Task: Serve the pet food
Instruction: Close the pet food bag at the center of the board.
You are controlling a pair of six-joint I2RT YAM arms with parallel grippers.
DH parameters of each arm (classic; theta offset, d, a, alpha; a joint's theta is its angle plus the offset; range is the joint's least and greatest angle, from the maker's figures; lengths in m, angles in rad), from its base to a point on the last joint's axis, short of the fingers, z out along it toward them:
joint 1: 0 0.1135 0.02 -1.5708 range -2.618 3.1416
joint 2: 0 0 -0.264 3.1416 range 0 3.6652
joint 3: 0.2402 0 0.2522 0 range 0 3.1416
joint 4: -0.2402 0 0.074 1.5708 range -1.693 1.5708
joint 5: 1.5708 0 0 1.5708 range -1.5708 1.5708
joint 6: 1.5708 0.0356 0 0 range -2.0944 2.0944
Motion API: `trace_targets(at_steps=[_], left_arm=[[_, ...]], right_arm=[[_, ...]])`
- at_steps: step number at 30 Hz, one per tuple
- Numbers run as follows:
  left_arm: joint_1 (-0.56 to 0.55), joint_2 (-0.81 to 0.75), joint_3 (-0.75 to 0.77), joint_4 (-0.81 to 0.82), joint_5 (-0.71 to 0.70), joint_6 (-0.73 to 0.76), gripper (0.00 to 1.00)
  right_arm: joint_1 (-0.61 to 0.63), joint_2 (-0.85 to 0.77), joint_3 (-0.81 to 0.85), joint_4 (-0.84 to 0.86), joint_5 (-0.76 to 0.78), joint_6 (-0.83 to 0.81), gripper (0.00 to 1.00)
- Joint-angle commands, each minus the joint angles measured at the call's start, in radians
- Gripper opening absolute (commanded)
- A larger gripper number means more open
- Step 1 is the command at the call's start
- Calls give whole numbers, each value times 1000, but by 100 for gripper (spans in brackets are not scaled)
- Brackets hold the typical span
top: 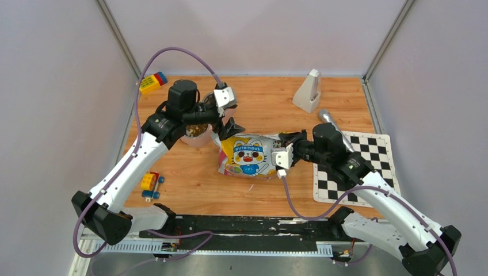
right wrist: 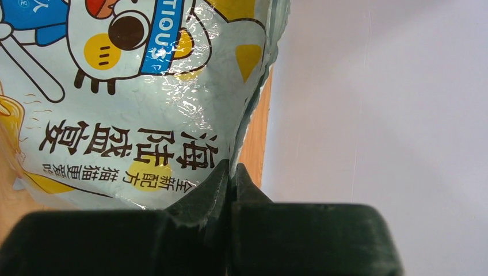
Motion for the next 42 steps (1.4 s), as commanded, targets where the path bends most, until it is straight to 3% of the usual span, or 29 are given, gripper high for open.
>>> trace_targets(at_steps=[1,3,5,7,11,22,29,35,37,42], left_arm=[[11,-25,29,28,26,-15,93],[15,-28,29,26,25,-12,93],[19,-28,32,24,26,-12,93],[22,-30,30,24,26,-12,93],[28,-36,23,25,30,-11,94],[53,-54,14,28,31,-5,94],[71,-63,10,27,35,2,94],[83,-67,13,24,50,2,94],[86,-68,13,24,55,2,94],[90,-69,14,21,69,3,94]], right_arm=[[11,11,-5,28,45,11,0],[13,19,17,7,29,33,4],[17,24,26,-1,23,37,34],[23,34,28,6,28,37,46],[37,53,19,47,64,23,51],[109,90,10,113,155,1,45],[147,100,-49,224,255,-69,31],[167,102,-70,248,284,-97,12],[168,103,-64,240,285,-93,2],[168,108,22,136,230,4,0]])
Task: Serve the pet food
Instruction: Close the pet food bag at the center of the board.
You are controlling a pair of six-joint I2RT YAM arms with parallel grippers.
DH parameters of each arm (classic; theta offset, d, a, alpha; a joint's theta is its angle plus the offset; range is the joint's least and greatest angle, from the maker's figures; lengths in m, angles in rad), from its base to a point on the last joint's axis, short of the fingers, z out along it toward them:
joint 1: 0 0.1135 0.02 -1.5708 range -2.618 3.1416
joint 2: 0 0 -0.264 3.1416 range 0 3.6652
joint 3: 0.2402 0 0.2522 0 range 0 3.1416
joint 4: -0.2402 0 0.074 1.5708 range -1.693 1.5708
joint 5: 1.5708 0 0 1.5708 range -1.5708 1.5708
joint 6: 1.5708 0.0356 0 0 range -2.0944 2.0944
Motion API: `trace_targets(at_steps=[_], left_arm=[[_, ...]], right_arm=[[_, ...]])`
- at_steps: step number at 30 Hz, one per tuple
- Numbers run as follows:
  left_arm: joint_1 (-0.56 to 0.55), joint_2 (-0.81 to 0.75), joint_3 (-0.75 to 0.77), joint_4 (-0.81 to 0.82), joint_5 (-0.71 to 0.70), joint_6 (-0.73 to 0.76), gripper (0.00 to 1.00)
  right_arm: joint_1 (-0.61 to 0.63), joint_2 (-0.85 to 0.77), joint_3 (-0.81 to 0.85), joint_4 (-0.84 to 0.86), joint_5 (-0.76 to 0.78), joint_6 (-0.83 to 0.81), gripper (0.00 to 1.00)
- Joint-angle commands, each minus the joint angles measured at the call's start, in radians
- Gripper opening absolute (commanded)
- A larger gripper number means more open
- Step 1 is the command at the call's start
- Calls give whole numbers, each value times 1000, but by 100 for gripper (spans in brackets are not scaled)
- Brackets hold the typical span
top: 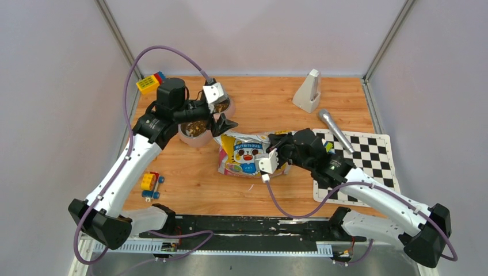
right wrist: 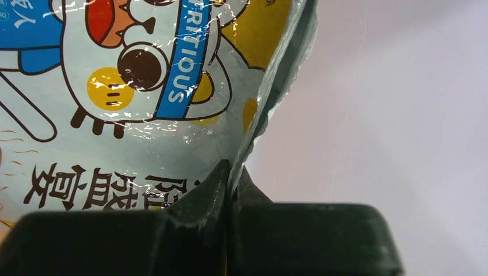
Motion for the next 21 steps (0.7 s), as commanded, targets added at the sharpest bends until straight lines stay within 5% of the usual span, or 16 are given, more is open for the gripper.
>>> trace_targets(at_steps=[1,3,5,7,21], left_arm=[[10,-33,15,21,36,1,94],[12,-34,16,17,39,3,94],[14,-36,17,14,42,4,94],[16,-40,18,12,44,4,94],[20,-69,6,10,70,7,94]], right_arm=[[2,6,108,-53,-44,104,0],[-5,16,171,-107,-107,164,6],[-8,35,206,-144,-154,197,38],[-8,59,239,-157,-175,222,48],[-4,169,325,-170,-220,296,46]])
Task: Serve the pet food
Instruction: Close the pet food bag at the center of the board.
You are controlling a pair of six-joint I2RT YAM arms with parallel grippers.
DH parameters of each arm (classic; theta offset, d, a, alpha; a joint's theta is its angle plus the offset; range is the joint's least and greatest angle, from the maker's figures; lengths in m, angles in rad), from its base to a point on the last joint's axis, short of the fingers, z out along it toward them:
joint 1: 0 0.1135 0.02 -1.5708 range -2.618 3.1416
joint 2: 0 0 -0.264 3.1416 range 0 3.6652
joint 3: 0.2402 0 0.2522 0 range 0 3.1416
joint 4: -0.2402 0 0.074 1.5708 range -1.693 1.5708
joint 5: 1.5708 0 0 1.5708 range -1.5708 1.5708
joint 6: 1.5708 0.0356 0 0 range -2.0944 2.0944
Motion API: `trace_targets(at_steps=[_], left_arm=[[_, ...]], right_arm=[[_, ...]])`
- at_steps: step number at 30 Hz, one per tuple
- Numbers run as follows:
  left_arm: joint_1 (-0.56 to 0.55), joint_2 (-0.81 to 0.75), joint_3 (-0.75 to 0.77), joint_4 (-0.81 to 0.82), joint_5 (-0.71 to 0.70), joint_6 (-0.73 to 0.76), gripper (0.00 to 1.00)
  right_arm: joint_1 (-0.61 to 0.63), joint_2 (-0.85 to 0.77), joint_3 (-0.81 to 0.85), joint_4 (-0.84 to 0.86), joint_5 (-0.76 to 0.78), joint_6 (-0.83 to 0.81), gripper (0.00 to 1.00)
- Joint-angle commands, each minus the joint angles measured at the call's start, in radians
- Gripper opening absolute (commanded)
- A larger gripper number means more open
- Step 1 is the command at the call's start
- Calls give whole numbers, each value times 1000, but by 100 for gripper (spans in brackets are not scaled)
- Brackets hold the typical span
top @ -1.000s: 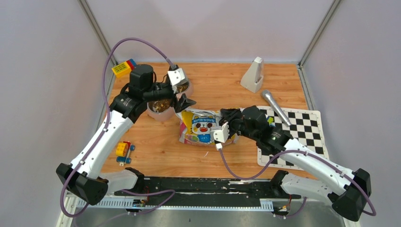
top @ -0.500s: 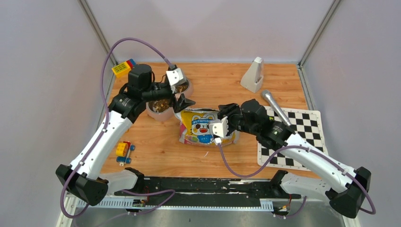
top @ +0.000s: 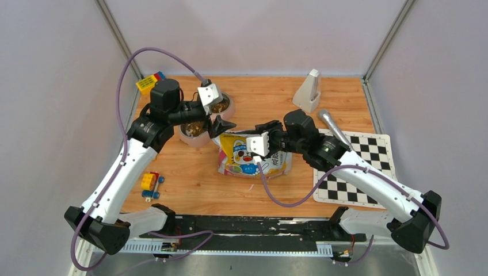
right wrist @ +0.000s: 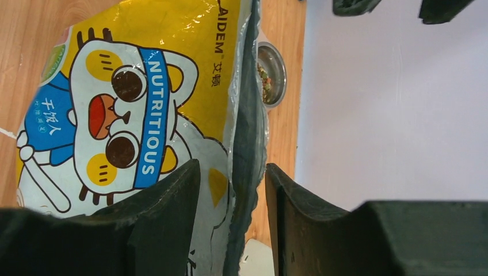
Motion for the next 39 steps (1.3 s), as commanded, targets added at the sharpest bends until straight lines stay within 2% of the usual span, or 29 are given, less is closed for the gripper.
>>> trace_targets(at_steps=[1,10,14,17,21,22,24,25,28,34,39], left_arm=[[7,-31,5,11,33,6,94],[6,-34,-12,-40,69,71,94],[6,-38,-10,-76,92,110,95],[6,-38,-6,-137,124,181,97],[6,-46,-6,-268,173,368,100],[6,-47,-10,-291,182,429,100],[5,-49,-22,-349,200,504,100],[5,-51,-27,-368,202,519,100],[1,-53,-48,-368,193,550,100],[-15,-36,-55,-324,179,528,100],[-29,-28,-71,-273,166,492,99]], right_arm=[[2,-4,19,-2,-28,28,43],[28,-10,-19,12,2,-19,18],[37,4,-13,19,24,-20,0],[38,9,13,0,19,-6,0],[28,17,63,-28,-8,55,0],[23,18,72,-31,-18,77,2],[13,15,85,-39,-48,104,30],[11,12,90,-45,-66,112,40],[-1,12,109,-61,-110,142,50],[-5,42,125,-63,-133,155,51],[-4,66,122,-35,-132,167,47]])
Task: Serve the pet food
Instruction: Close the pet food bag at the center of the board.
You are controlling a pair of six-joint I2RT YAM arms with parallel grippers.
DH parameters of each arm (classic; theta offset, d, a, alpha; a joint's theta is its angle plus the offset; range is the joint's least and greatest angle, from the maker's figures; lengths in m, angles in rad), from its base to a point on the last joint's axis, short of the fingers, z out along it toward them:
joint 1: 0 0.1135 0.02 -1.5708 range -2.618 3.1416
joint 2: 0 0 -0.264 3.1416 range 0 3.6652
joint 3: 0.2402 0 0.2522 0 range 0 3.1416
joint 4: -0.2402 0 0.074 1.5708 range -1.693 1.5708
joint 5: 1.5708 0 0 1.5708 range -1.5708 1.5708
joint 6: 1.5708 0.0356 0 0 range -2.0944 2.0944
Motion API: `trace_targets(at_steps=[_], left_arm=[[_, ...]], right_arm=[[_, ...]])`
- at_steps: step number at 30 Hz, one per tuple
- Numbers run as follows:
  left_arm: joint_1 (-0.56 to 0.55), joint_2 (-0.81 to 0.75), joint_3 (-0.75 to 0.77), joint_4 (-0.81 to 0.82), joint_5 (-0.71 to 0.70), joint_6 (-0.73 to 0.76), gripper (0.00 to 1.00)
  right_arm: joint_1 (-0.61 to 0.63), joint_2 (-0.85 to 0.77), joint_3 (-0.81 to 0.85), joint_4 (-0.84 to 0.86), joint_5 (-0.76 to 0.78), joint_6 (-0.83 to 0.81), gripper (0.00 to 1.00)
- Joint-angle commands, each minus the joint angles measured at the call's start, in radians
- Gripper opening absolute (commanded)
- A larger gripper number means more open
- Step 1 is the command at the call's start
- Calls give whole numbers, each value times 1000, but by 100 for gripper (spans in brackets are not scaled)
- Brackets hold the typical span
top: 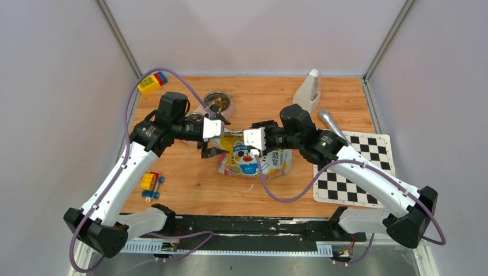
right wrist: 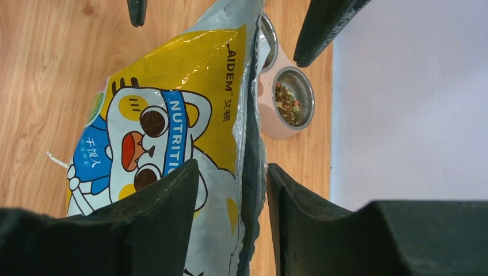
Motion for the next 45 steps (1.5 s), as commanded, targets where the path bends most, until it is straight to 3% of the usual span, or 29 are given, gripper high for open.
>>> trace_targets(at_steps=[1,5,9,15,23,27,30,33,34,37,39,41,45], left_arm=[[-14,6,-18,67,2,-12,98],[-30,19,-33,90,-24,-10,90],[-38,28,-32,97,-30,-7,66],[-54,39,-33,97,-34,3,50],[-84,52,-44,98,-84,24,44],[-102,64,-45,119,-122,10,24],[-121,75,-46,146,-169,-12,1],[-131,82,-41,162,-211,-26,0],[-132,82,-40,163,-215,-30,0],[-132,79,-34,166,-217,-42,0],[-132,74,-31,167,-208,-53,0],[-132,69,-26,167,-199,-64,0],[-132,65,-14,151,-175,-65,0]], right_arm=[[-3,20,31,31,-28,32,46],[-3,34,27,43,-30,31,39],[-1,34,22,51,-27,28,24],[1,34,11,53,-11,15,1],[-4,42,33,51,-18,63,0],[-9,43,47,42,-40,80,0],[-15,42,51,41,-52,91,0],[-26,40,54,41,-77,112,0],[-26,40,56,40,-84,116,0],[-26,39,64,38,-123,125,33],[-26,55,84,26,-139,135,44],[-26,72,100,22,-150,145,50],[-24,101,122,21,-178,169,49]])
